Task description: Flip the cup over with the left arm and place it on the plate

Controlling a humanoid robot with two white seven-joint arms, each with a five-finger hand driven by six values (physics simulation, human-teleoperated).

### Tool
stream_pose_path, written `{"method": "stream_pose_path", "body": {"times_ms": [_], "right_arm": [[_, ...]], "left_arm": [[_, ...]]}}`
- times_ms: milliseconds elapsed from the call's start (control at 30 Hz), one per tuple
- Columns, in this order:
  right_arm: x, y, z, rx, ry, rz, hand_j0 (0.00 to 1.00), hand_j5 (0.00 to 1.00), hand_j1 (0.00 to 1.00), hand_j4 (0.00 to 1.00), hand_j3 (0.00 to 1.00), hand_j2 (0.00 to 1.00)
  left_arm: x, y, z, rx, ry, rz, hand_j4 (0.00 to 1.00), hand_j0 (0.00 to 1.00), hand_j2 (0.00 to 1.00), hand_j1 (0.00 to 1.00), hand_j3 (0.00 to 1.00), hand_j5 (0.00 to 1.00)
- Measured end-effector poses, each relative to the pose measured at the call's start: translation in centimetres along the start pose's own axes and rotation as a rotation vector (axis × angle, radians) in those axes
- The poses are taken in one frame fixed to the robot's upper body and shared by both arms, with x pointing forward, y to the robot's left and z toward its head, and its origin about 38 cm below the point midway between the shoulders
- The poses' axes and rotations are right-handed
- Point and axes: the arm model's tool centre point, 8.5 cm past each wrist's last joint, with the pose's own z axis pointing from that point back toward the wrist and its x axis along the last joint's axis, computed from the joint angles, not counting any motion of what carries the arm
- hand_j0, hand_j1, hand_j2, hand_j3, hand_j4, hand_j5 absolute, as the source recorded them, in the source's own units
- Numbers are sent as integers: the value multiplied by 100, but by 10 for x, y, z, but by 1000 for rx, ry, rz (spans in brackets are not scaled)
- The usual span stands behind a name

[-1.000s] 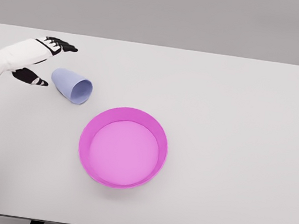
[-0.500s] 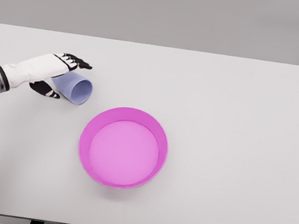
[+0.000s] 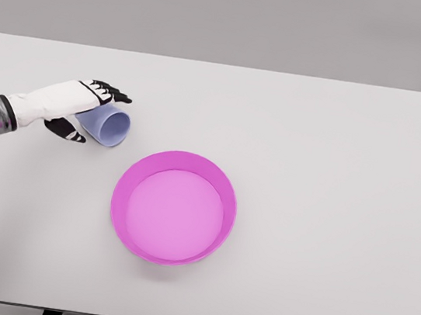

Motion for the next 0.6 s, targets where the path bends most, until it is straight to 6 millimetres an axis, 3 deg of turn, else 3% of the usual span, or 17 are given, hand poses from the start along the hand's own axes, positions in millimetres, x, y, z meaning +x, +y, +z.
{"method": "stream_pose_path", "body": {"times_ms": [600], "right_arm": [[0,0,0,0,0,0,100,100,100,100,100,100]], "left_arm": [[3,-5,-5,-18,-9,-1,100,100,100,100,100,100]]}}
